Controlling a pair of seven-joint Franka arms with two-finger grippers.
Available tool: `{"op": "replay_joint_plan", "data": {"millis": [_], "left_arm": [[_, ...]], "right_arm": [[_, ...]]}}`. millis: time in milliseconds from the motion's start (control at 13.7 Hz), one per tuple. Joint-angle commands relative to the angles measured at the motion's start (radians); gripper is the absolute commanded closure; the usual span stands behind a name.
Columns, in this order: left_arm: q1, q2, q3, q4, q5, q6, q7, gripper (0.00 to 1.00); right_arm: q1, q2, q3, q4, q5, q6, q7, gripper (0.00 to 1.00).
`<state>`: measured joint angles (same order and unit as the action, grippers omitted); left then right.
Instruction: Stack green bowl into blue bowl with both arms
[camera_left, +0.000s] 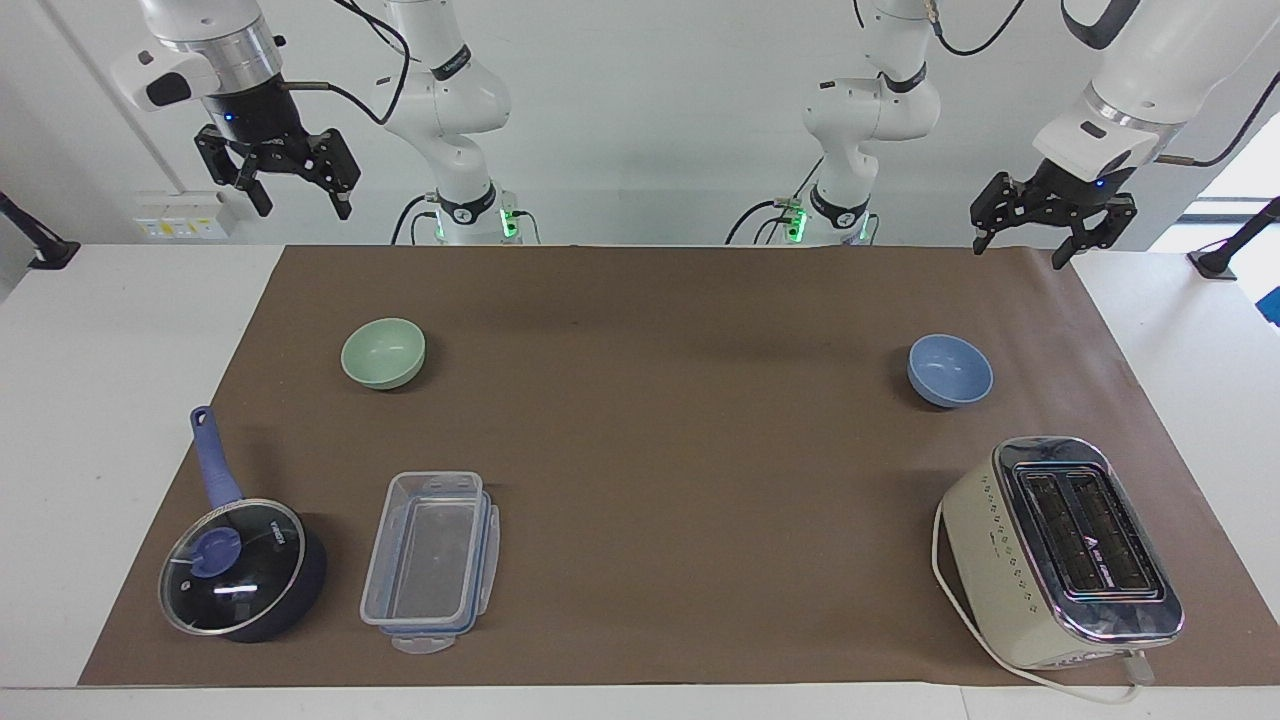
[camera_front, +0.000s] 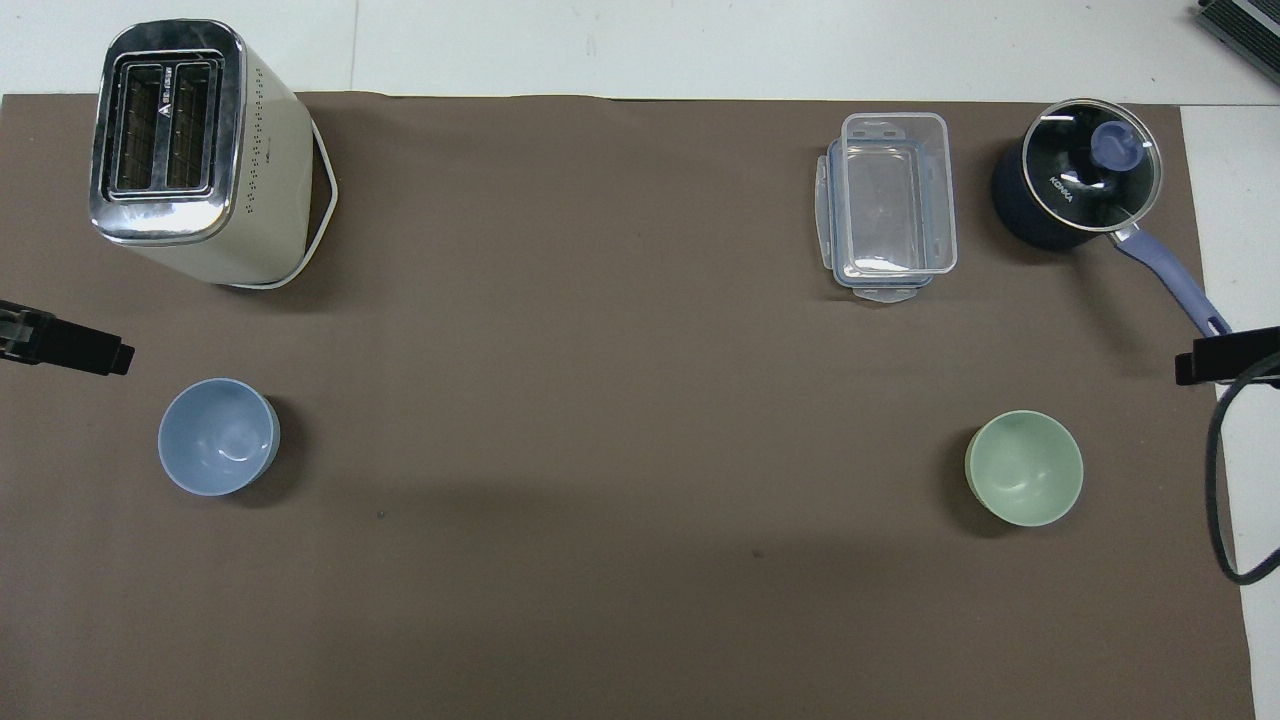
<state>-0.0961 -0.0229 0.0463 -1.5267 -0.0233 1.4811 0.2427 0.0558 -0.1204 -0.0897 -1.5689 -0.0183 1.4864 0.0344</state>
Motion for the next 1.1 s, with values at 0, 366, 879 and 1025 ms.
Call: {"op": "replay_joint_plan", "data": {"millis": [0, 366, 879, 1025], "left_arm": [[0.006, -0.005, -0.006, 0.003, 0.017, -0.013, -0.011, 0.0], [0.002, -0.005, -0.006, 0.003, 0.016, -0.013, -0.011, 0.0], [0.002, -0.005, -0.008, 0.002, 0.01, -0.01, -0.009, 0.0], [0.006, -0.017, -0.008, -0.021, 0.008, -0.001, -0.005, 0.0]], "right_arm": [[-0.008, -0.012, 0.005, -0.013, 0.001, 0.006, -0.022, 0.0], [-0.008, -0.012, 0.005, -0.013, 0.001, 0.006, -0.022, 0.0], [-0.008, -0.012, 0.005, -0.013, 0.001, 0.006, -0.022, 0.0], [-0.008, -0.012, 0.004, -0.013, 0.001, 0.006, -0.022, 0.0]]}}
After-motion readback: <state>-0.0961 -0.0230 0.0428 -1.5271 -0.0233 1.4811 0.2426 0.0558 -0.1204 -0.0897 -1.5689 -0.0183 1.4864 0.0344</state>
